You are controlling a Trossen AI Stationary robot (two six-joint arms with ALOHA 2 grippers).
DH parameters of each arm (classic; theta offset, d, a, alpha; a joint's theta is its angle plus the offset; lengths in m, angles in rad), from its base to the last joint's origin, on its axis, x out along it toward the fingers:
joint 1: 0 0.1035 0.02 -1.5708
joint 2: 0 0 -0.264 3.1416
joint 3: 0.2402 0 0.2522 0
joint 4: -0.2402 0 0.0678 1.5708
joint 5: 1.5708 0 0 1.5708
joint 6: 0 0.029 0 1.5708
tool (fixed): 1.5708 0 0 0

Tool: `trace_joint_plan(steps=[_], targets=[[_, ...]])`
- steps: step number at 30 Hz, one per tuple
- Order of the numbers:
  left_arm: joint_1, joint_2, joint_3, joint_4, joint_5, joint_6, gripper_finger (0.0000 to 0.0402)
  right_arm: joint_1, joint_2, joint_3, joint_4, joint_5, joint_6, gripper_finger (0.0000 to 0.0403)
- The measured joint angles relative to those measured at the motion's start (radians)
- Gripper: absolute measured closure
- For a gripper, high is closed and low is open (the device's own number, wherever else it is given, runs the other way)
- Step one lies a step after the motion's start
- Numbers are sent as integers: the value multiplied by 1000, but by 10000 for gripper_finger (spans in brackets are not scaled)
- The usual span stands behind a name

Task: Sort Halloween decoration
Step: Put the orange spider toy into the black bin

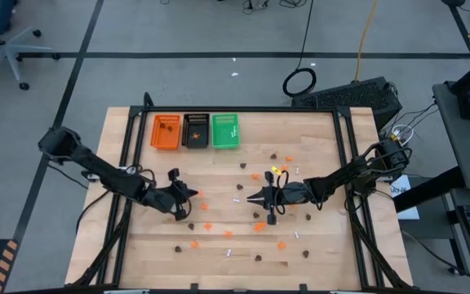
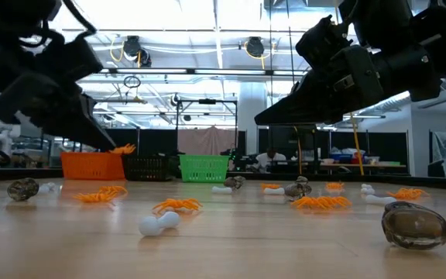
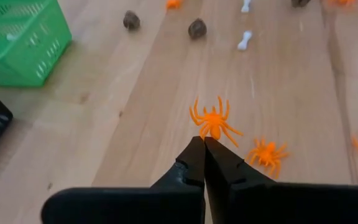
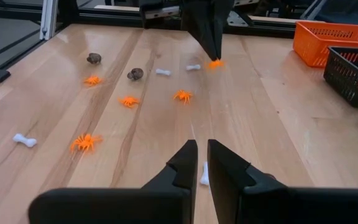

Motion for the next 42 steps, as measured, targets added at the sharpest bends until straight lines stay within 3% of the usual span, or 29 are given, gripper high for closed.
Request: trace_joint_plan(steps=[7, 19, 25, 31, 42], targets=[[0, -72, 1, 12, -10, 165, 401, 0, 0, 0, 0, 1, -4, 381], [-1, -115, 1, 187, -11, 804, 401, 0, 0, 0, 1, 7, 4, 381], [-1, -115, 5, 279, -11, 979, 401, -6, 0, 0, 1, 31, 24, 381], [-1, -115, 9, 314, -16, 974, 401, -19, 0, 0, 1, 31, 39, 381], [0, -115, 9, 316, -153, 500, 401, -27, 0, 0, 1, 71, 63, 381]])
